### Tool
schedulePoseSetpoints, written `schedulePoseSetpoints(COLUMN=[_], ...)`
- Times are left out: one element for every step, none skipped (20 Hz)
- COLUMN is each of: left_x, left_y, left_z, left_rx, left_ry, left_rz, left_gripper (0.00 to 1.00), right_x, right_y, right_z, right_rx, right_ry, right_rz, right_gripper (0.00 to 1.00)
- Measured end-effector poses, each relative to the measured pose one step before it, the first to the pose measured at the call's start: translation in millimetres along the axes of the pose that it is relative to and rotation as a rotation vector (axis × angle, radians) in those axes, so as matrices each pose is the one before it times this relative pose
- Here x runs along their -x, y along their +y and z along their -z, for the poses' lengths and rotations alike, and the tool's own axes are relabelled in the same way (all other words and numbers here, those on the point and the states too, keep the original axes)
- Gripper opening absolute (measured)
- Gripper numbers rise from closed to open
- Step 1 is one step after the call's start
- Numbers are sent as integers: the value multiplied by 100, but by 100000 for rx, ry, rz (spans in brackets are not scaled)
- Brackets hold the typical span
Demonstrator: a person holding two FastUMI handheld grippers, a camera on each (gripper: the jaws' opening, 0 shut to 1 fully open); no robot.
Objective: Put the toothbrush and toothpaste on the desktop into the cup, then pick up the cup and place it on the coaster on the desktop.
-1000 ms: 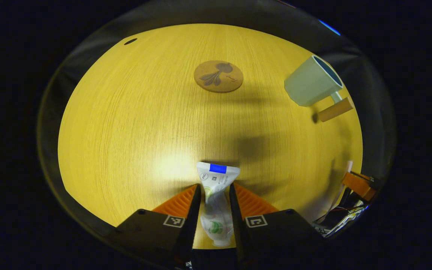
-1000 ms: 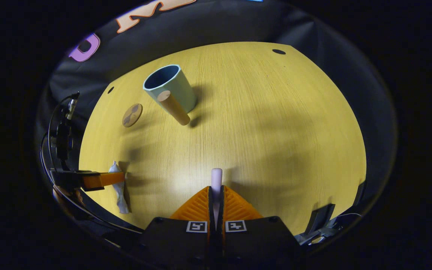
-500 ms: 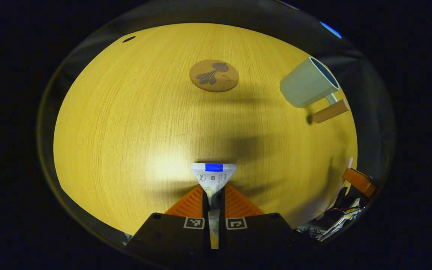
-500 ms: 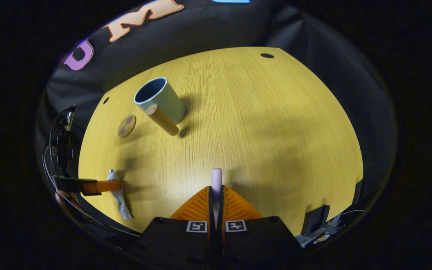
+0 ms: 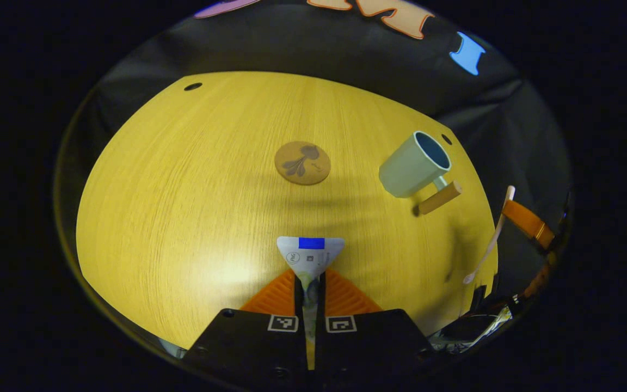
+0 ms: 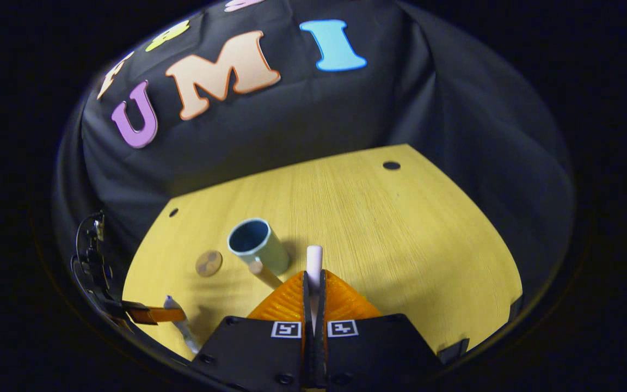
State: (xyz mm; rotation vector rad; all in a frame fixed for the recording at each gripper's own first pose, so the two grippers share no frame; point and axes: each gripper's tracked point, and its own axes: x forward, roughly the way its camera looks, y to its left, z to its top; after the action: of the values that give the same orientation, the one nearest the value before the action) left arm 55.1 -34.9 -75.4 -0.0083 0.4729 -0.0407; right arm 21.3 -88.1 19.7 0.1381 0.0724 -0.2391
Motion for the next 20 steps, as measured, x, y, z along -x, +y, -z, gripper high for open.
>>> schedulePoseSetpoints(left_x=[417,254,27,51,6,-114,65,-271,-14,-460,-617,-572,-529,-707,-333,-448,-527,-471,-844,-769], left_y=[-338,-581,-777,-553,-391,-337,-121,-67,-145,-264,-223,-49,205,337,60,-155,-65,-78,114,-257], left_z=[-729,-974,-984,-1148,-865,-923,-811,-1090,-1018,-1763,-1541,-1383,-885,-1248,-905,-1089,-944,-1296,-996,-725], left_rx=[-2873,-2592,-2489,-2347,-2058,-2075,-1962,-1907,-1721,-1391,-819,-1156,-1286,-1441,-1361,-831,-482,-917,-297,-18], left_ry=[-3348,-3352,-4054,-4097,-3660,-2842,-3813,-3512,-4673,-6883,-5956,-4949,-4282,-4872,-3959,-4222,-3683,-5053,-4533,-3975], left_rz=[1069,2156,2383,1930,1808,1929,1627,1322,1755,2157,2121,1736,600,316,586,1116,917,44,95,740], left_gripper=[4,4,4,4,4,4,4,4,4,4,4,4,4,4,4,4,4,4,3,4], right_x=[88,-18,-170,-287,11,-380,-380,-593,-588,-558,-751,-728,-875,-567,-537,-621,-467,-301,-109,-232], right_y=[781,946,1175,1019,764,805,885,800,465,484,467,374,266,-84,-72,37,79,-113,-46,-344], right_z=[-1384,-1516,-1753,-1347,-1003,-742,-723,-1118,-807,-576,-489,-36,79,312,814,1216,1111,1113,997,989], right_rx=[-23,-350,-523,-538,-937,-1047,-967,-631,-547,-637,-642,-333,441,1343,1754,668,-97,-175,479,1103], right_ry=[-5170,-6106,-6246,-4357,-4079,-3491,-2695,-3987,-4110,-3833,-3505,-2974,-1907,-1635,-553,931,1177,1162,1035,930], right_rz=[-1779,-2487,-3006,-1774,-2233,-1671,-1940,-1291,-491,-857,-818,-892,-783,53,255,-7,-273,213,-246,574], right_gripper=[3,3,3,3,3,3,3,3,3,3,3,3,3,3,3,3,3,3,3,3])
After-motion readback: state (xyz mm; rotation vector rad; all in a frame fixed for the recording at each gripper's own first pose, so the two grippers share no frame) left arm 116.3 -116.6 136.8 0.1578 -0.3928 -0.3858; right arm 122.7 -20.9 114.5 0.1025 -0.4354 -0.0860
